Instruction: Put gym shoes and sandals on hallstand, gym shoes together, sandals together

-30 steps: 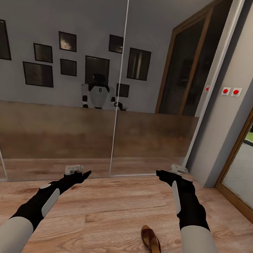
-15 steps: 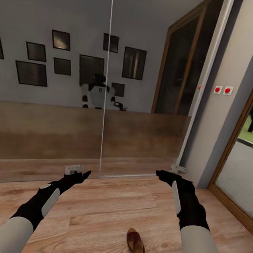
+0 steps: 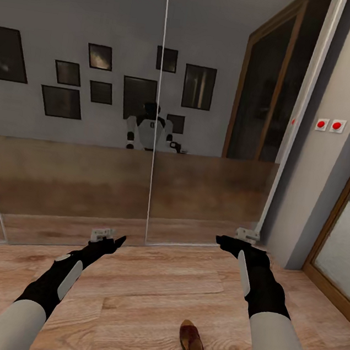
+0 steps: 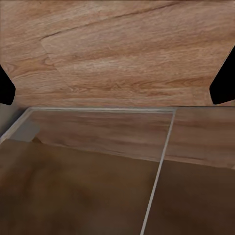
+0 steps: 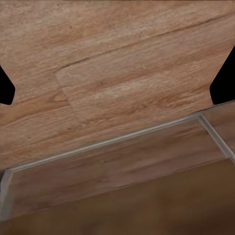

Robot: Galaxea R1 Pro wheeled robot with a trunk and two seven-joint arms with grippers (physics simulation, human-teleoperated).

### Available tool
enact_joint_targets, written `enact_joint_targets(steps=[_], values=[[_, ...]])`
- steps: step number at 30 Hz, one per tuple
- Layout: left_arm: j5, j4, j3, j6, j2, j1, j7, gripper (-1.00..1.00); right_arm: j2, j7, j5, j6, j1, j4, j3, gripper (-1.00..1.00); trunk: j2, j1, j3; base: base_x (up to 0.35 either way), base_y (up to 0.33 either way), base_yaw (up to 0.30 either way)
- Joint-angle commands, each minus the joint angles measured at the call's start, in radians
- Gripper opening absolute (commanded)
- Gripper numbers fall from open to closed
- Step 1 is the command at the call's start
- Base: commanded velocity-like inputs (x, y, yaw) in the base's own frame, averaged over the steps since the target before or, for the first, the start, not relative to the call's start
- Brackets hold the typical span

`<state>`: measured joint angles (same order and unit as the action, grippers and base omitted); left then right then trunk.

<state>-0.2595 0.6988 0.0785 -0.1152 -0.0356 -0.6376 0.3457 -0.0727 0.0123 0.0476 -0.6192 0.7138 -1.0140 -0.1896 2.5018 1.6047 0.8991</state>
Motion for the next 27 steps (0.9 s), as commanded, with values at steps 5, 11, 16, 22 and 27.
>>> enact_joint_targets(steps=[5, 11, 16, 22, 27], values=[[-0.011, 0.001, 0.003, -0.01, 0.0, -0.001, 0.006, 1.0, -0.001, 0.001, 0.006, -0.005, 0.001, -0.001, -0.002, 1.0, 0.0, 0.0, 0.003, 0.0, -0.001, 0.073], [-0.011, 0.001, 0.003, -0.009, 0.0, -0.001, 0.006, 1.0, -0.001, 0.002, 0.005, -0.005, 0.001, -0.001, -0.002, 1.0, 0.0, 0.0, 0.003, 0.0, 0.0, 0.004], [-0.011, 0.0, 0.003, -0.01, 0.0, -0.001, 0.006, 1.0, -0.001, 0.002, 0.005, -0.005, 0.001, -0.001, -0.002, 1.0, 0.0, 0.0, 0.003, -0.017, 0.0, 0.0], [-0.011, -0.001, 0.003, -0.009, 0.0, -0.001, 0.006, 1.0, -0.001, 0.002, 0.005, -0.005, 0.001, -0.002, -0.002, 1.0, 0.0, 0.0, 0.003, -0.213, 0.0, 0.0], [-0.011, -0.001, 0.003, -0.009, 0.0, -0.001, 0.006, 1.0, -0.001, 0.002, 0.005, -0.005, 0.001, -0.001, -0.002, 1.0, 0.0, 0.0, 0.003, -0.052, 0.0, 0.0]])
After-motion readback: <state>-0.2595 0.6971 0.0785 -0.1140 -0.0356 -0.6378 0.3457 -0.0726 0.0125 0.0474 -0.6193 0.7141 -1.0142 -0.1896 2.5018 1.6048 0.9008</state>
